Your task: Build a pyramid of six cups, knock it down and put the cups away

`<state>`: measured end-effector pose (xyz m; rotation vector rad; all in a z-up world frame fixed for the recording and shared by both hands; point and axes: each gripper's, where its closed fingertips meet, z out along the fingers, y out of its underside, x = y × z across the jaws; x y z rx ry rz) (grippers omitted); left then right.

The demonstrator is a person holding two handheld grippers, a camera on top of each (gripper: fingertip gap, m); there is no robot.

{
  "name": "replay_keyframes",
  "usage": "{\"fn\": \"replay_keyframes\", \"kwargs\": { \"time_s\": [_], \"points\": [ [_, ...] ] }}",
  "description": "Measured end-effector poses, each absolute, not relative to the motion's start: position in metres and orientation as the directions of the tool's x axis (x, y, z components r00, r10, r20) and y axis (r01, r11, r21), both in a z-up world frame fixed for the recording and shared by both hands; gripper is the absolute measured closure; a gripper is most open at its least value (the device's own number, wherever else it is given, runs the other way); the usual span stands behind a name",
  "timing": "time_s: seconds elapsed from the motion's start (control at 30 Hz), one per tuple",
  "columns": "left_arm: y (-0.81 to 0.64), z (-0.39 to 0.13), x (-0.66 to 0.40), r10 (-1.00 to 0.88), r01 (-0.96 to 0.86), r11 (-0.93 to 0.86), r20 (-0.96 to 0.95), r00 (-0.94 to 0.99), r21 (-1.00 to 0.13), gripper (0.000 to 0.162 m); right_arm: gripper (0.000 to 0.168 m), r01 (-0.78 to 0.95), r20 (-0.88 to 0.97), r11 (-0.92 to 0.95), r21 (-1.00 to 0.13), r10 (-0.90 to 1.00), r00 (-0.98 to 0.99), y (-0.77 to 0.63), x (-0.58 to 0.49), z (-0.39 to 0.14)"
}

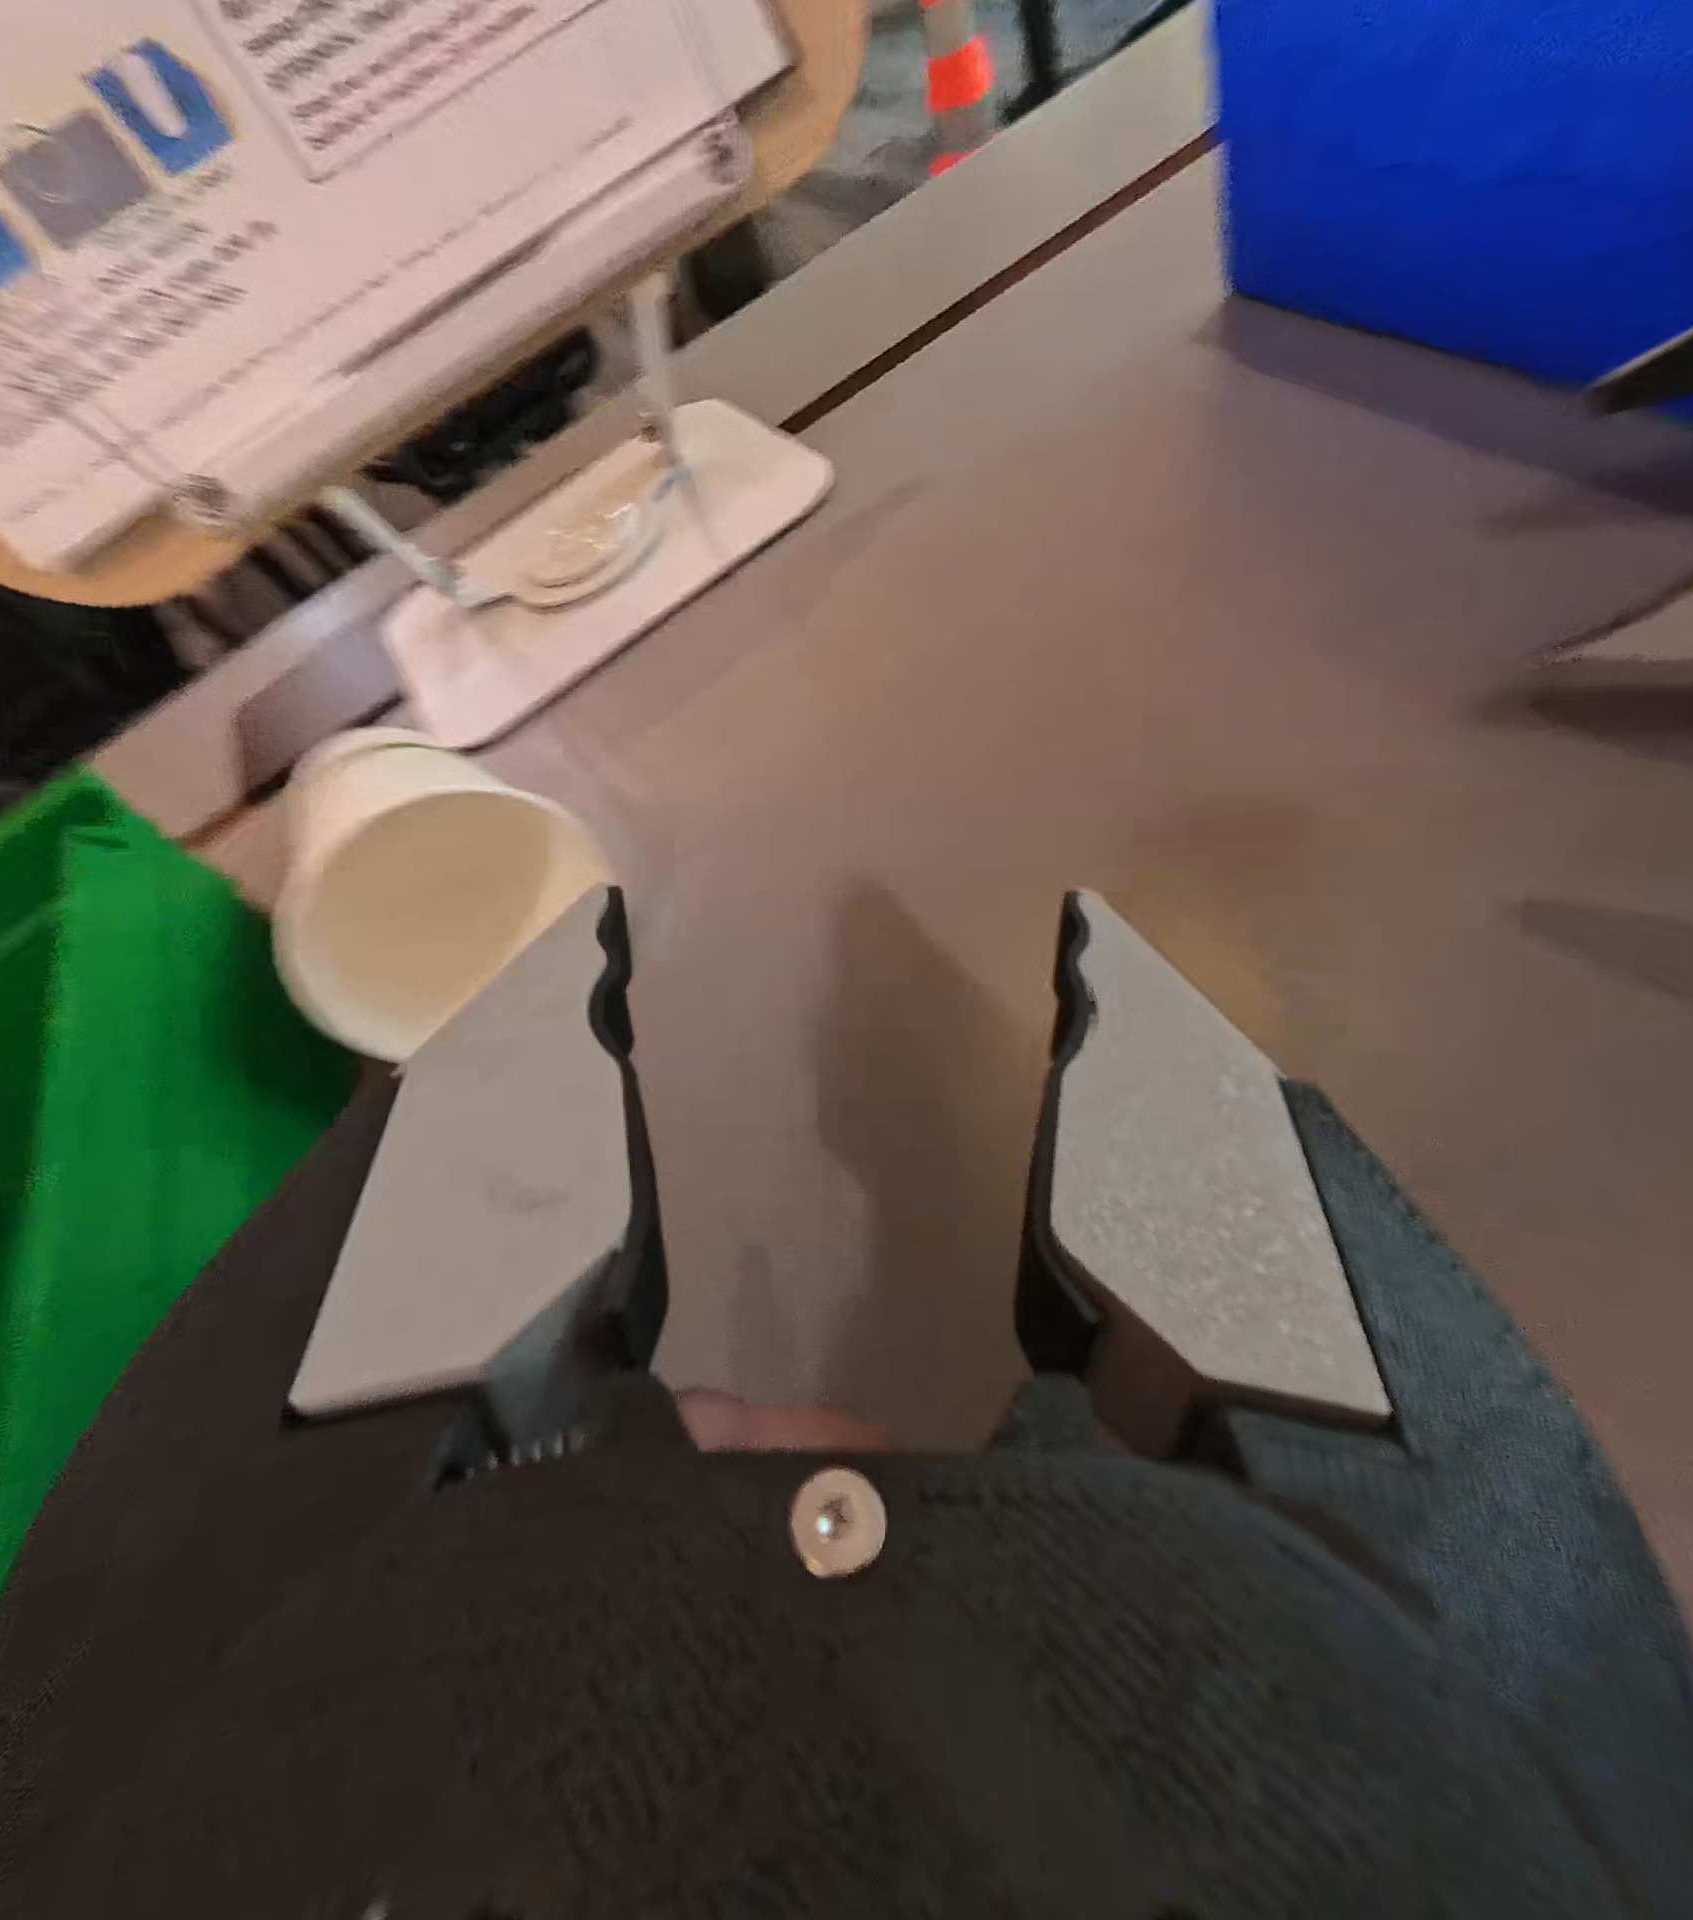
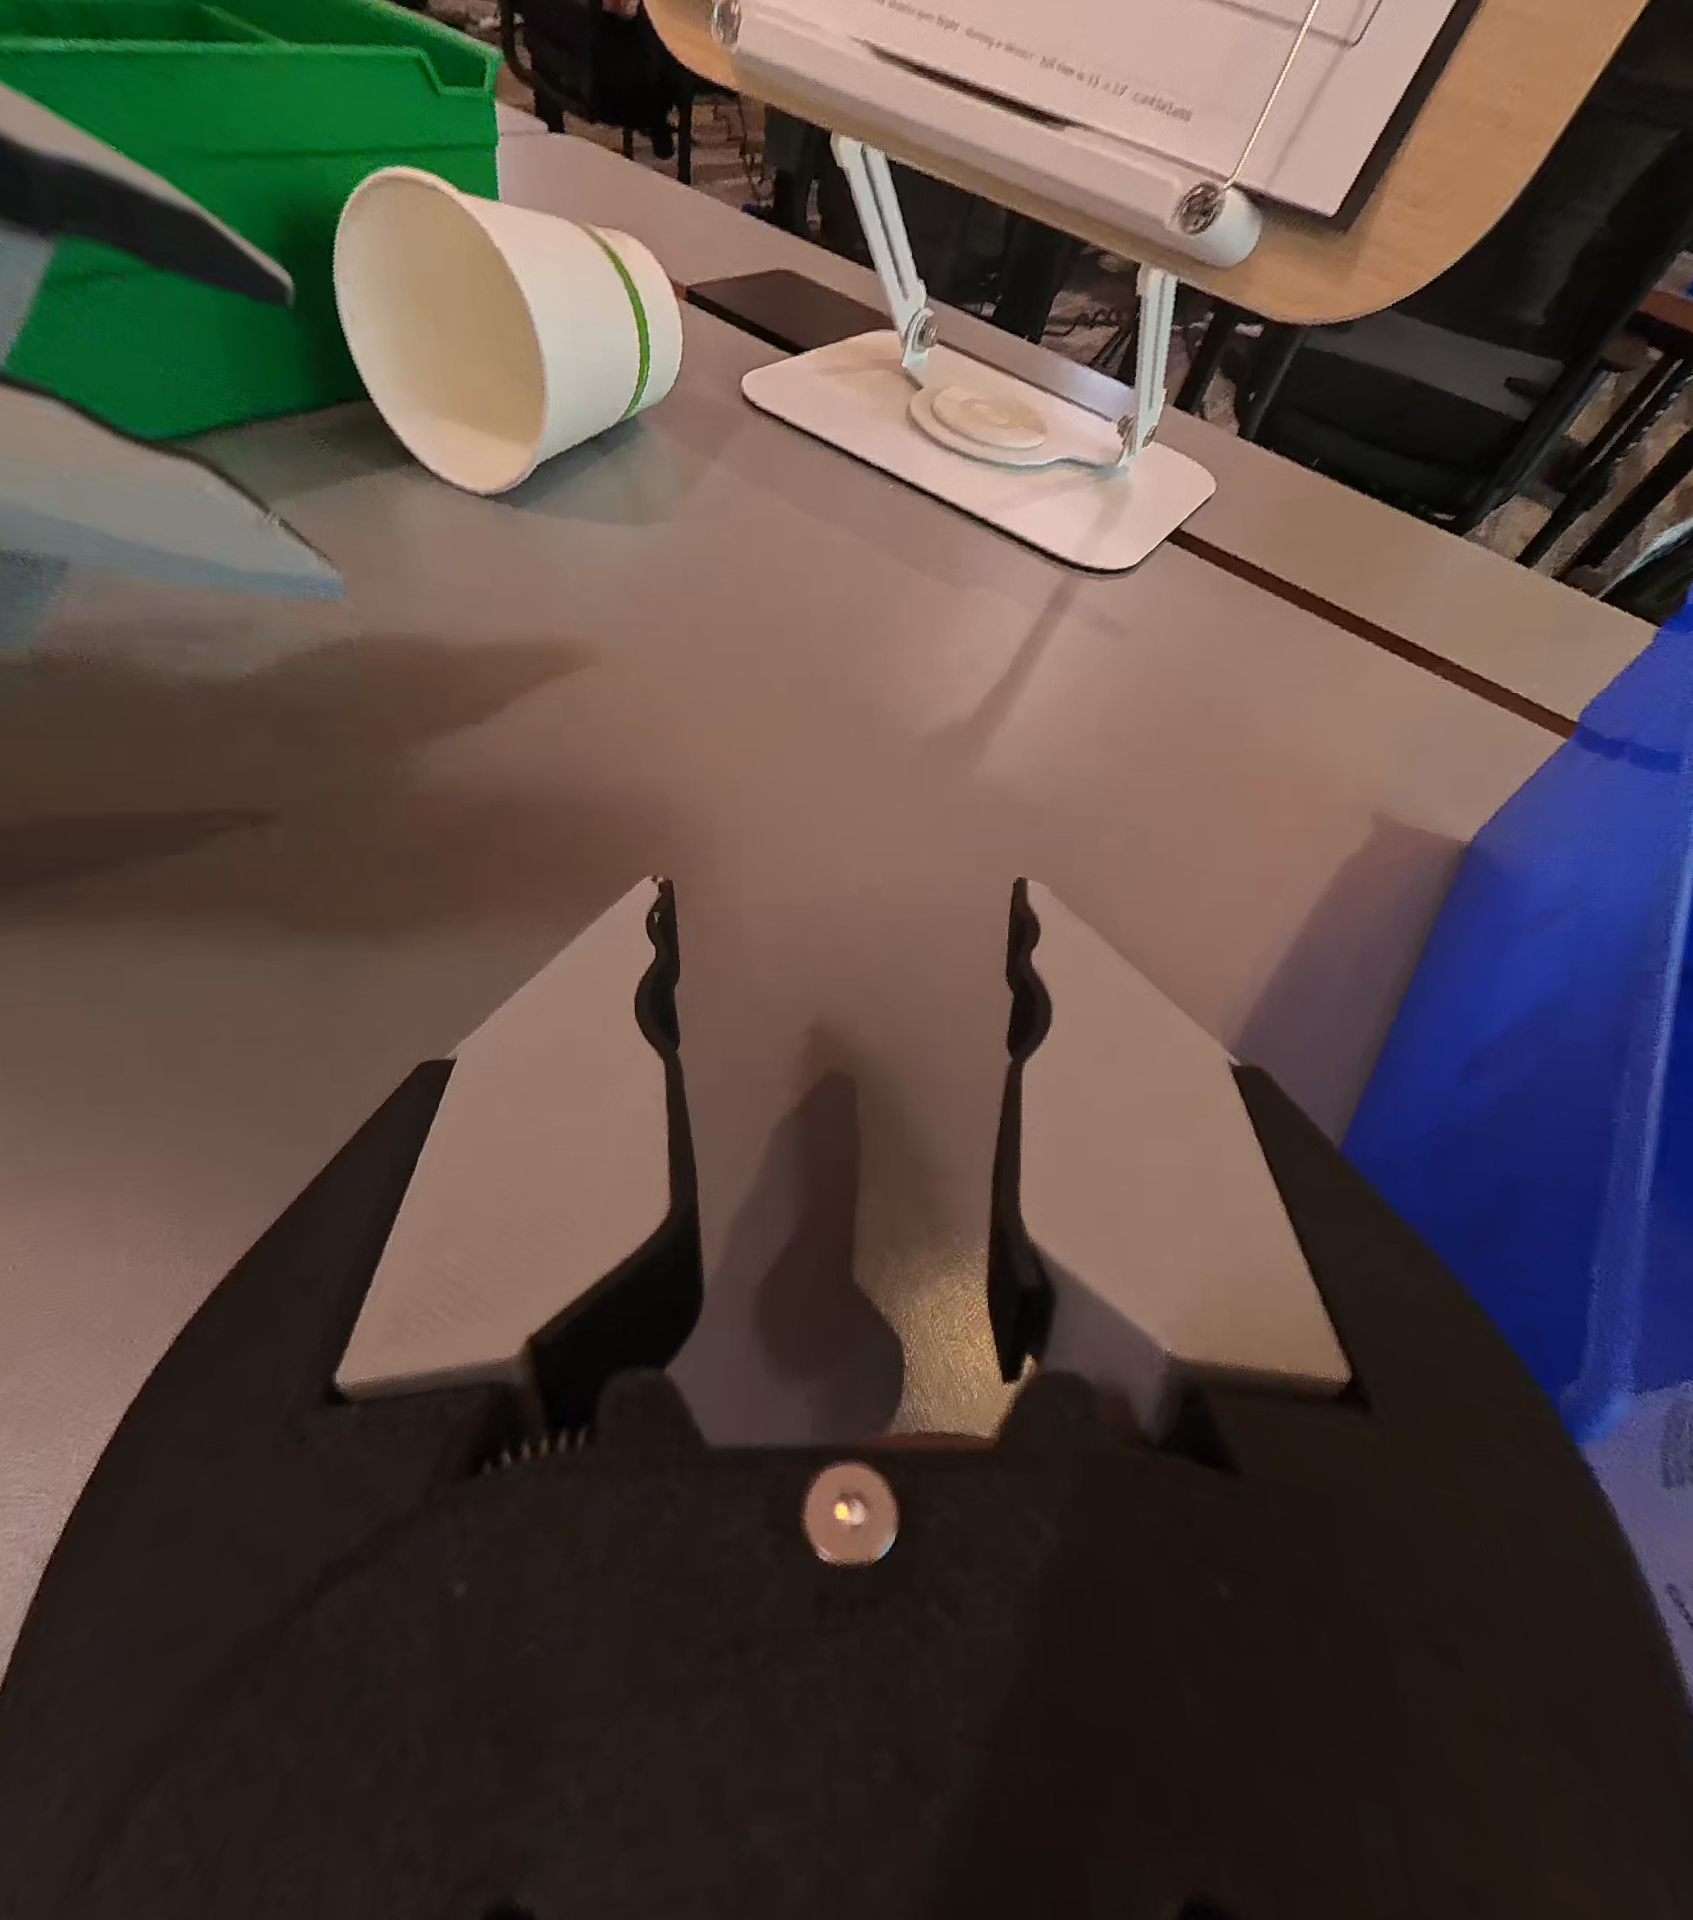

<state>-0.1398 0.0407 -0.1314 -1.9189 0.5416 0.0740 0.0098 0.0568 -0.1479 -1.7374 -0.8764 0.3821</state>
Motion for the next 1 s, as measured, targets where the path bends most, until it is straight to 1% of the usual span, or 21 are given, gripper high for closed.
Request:
{"fn": "replay_keyframes", "kwargs": {
  "time_s": [0.03, 0.1, 0.13, 0.23, 0.33, 0.37, 0.4, 0.43, 0.47, 0.5, 0.53, 0.6, 0.67, 0.7, 0.77, 0.83, 0.9, 0.97, 1.0],
  "points": [
    [0.049, -0.126, -0.156, -0.293, -0.459, -0.31, -0.376, 0.879, -0.832, 0.081, 0.107, 0.351, 0.16, -0.126, -0.928, 0.715, 0.68, 0.057, 0.011, -0.146],
    [0.067, -0.116, -0.186, -0.215, -0.588, -0.311, -0.548, 0.809, -0.746, 0.091, 0.107, 0.325, 0.134, -0.141, -0.935, 0.71, 0.692, 0.057, 0.015, -0.144],
    [0.075, -0.114, -0.197, -0.204, -0.643, -0.326, -0.613, 0.763, -0.693, 0.092, 0.107, 0.314, 0.119, -0.151, -0.937, 0.708, 0.696, 0.058, 0.017, -0.144],
    [0.098, -0.115, -0.226, -0.219, -0.769, -0.388, -0.759, 0.613, -0.508, 0.093, 0.108, 0.297, 0.082, -0.181, -0.937, 0.716, 0.693, 0.056, 0.019, -0.146],
    [0.122, -0.122, -0.248, -0.259, -0.828, -0.447, -0.837, 0.482, -0.338, 0.097, 0.109, 0.302, 0.075, -0.187, -0.935, 0.728, 0.682, 0.052, 0.018, -0.147],
    [0.13, -0.127, -0.257, -0.268, -0.834, -0.478, -0.859, 0.437, -0.275, 0.106, 0.109, 0.303, 0.082, -0.18, -0.936, 0.726, 0.683, 0.052, 0.019, -0.146],
    [0.137, -0.132, -0.266, -0.281, -0.832, -0.513, -0.874, 0.397, -0.213, 0.121, 0.109, 0.304, 0.088, -0.171, -0.937, 0.727, 0.681, 0.051, 0.019, -0.145],
    [0.142, -0.138, -0.275, -0.297, -0.825, -0.547, -0.887, 0.353, -0.145, 0.145, 0.109, 0.307, 0.095, -0.164, -0.938, 0.728, 0.679, 0.051, 0.018, -0.145],
    [0.147, -0.137, -0.283, -0.296, -0.818, -0.571, -0.911, 0.288, -0.073, 0.162, 0.109, 0.312, 0.104, -0.158, -0.937, 0.727, 0.679, 0.05, 0.019, -0.145],
    [0.15, -0.135, -0.286, -0.303, -0.815, -0.579, -0.924, 0.233, -0.015, 0.162, 0.108, 0.319, 0.114, -0.152, -0.936, 0.725, 0.68, 0.051, 0.02, -0.145],
    [0.15, -0.135, -0.284, -0.327, -0.815, -0.579, -0.919, 0.222, 0.01, 0.162, 0.108, 0.327, 0.124, -0.145, -0.934, 0.726, 0.676, 0.05, 0.021, -0.145],
    [0.145, -0.125, -0.268, -0.349, -0.824, -0.567, -0.903, 0.25, -0.009, 0.162, 0.102, 0.358, 0.148, -0.122, -0.926, 0.755, 0.639, 0.043, 0.02, -0.147],
    [0.131, -0.117, -0.239, -0.411, -0.823, -0.559, -0.83, 0.377, -0.097, 0.162, 0.097, 0.393, 0.154, -0.08, -0.916, 0.835, 0.528, 0.023, 0.012, -0.149],
    [0.12, -0.113, -0.22, -0.454, -0.818, -0.555, -0.768, 0.452, -0.154, 0.162, 0.097, 0.405, 0.158, -0.056, -0.913, 0.865, 0.476, 0.013, 0.008, -0.149],
    [0.094, -0.102, -0.176, -0.55, -0.803, -0.533, -0.611, 0.569, -0.268, 0.162, 0.093, 0.41, 0.201, 0.007, -0.912, 0.878, 0.433, 0.001, 0.005, -0.144],
    [0.062, -0.092, -0.133, -0.655, -0.786, -0.52, -0.434, 0.619, -0.335, 0.162, 0.094, 0.388, 0.235, 0.072, -0.919, 0.89, 0.39, -0.011, 0.002, -0.136],
    [0.03, -0.088, -0.105, -0.741, -0.799, -0.502, -0.312, 0.594, -0.33, 0.162, 0.099, 0.375, 0.214, 0.088, -0.923, 0.926, 0.31, -0.032, -0.001, -0.132],
    [0.003, -0.09, -0.09, -0.796, -0.822, -0.495, -0.233, 0.559, -0.283, 0.162, 0.1, 0.324, 0.196, 0.127, -0.937, 0.962, 0.19, -0.066, -0.003, -0.112],
    [-0.006, -0.092, -0.086, -0.809, -0.829, -0.495, -0.209, 0.549, -0.261, 0.162, 0.101, 0.313, 0.224, 0.175, -0.933, 0.966, 0.127, -0.086, -0.003, -0.099]
  ]
}}
